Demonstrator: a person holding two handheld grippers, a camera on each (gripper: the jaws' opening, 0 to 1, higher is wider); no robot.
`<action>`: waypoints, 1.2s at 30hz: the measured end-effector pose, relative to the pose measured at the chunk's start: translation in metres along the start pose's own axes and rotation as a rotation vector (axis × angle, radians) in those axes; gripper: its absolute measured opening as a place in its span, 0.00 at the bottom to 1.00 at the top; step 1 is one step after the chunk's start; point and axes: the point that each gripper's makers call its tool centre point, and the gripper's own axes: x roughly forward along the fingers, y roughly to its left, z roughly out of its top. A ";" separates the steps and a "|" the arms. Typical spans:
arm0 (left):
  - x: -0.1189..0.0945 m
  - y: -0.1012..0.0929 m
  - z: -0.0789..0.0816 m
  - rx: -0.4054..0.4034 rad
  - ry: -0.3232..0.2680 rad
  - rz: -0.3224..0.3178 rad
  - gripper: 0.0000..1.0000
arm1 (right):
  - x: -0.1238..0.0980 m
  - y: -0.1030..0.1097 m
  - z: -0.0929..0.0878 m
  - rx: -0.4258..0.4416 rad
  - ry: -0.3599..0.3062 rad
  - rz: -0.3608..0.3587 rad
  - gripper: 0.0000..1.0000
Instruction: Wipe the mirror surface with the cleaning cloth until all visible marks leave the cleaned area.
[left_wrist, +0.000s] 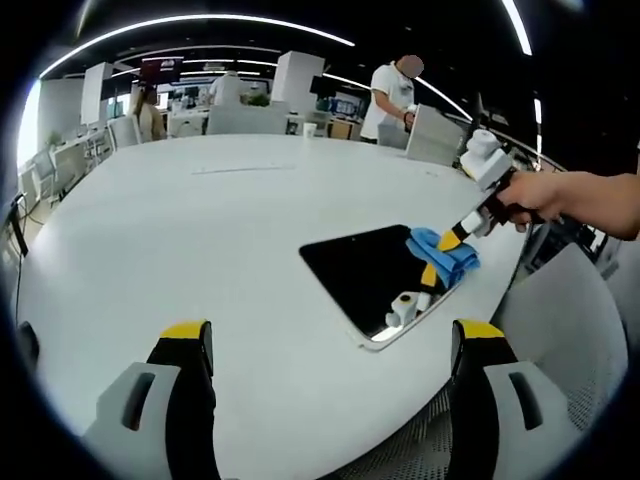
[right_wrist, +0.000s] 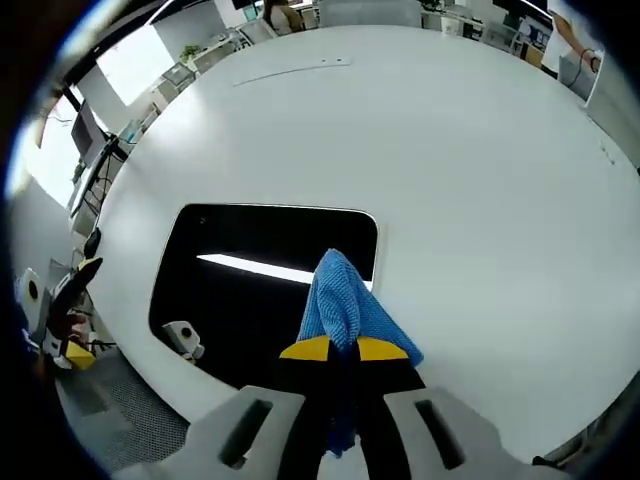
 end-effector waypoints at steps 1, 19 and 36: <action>0.000 0.000 0.000 -0.002 -0.002 0.002 0.98 | -0.001 0.001 -0.001 -0.002 -0.001 -0.001 0.02; 0.000 0.001 -0.002 -0.008 0.005 0.004 0.97 | -0.007 0.008 -0.021 0.034 -0.021 -0.014 0.02; 0.000 0.002 0.000 -0.016 -0.003 0.009 0.99 | -0.010 0.012 -0.029 0.070 -0.024 -0.015 0.02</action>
